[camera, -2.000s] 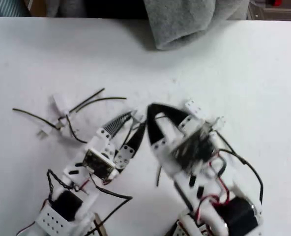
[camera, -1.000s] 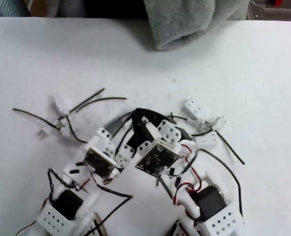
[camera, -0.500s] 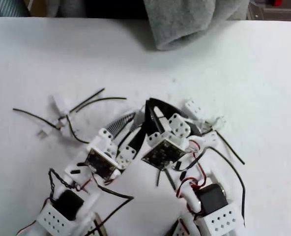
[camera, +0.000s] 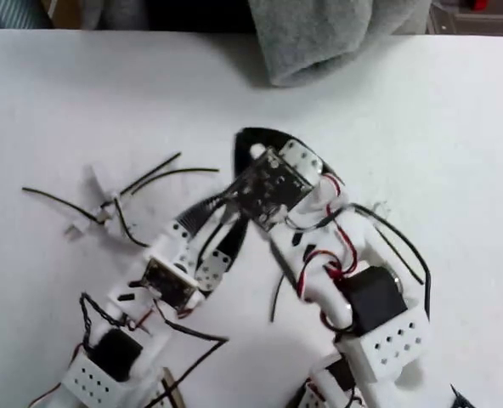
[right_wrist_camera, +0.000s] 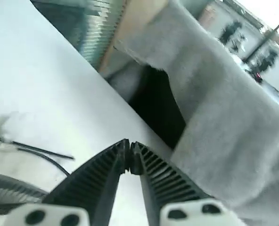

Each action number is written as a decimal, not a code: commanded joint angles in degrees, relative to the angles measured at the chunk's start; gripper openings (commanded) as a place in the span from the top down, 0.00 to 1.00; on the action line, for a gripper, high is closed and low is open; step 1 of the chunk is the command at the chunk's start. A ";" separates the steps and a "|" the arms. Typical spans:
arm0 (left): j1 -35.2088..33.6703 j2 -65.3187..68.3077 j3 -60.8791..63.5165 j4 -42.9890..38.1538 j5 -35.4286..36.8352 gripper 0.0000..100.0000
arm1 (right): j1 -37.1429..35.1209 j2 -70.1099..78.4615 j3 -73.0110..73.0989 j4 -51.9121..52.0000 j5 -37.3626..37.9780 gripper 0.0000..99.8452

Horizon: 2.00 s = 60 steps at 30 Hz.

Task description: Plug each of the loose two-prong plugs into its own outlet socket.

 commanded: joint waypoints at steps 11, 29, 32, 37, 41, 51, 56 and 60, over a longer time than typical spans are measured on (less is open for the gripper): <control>-1.80 -0.92 -0.18 -1.14 0.53 0.98 | 3.65 3.74 17.32 -14.73 -0.18 0.98; -1.80 -0.92 -0.18 -1.14 0.53 0.98 | 18.33 27.74 9.23 -25.19 0.00 0.98; -1.80 -0.92 -0.18 -1.14 0.53 0.98 | 19.21 26.77 2.99 -18.07 0.00 0.98; -1.80 -0.92 -0.18 -1.14 0.53 0.98 | 16.66 20.88 -4.31 -6.99 0.00 0.98; -1.80 -0.92 -0.18 -1.14 0.53 0.98 | 8.84 15.60 -4.57 -1.36 0.00 0.98; -2.15 -0.92 -0.18 -1.14 0.53 0.98 | 3.12 14.73 3.43 -7.43 -0.09 0.98; -2.15 -0.92 -0.18 -1.14 0.53 0.98 | 9.98 19.03 6.42 -12.97 0.00 0.98; -2.15 -0.92 -0.18 -1.14 0.53 0.98 | 16.92 26.15 6.15 -16.92 0.00 0.98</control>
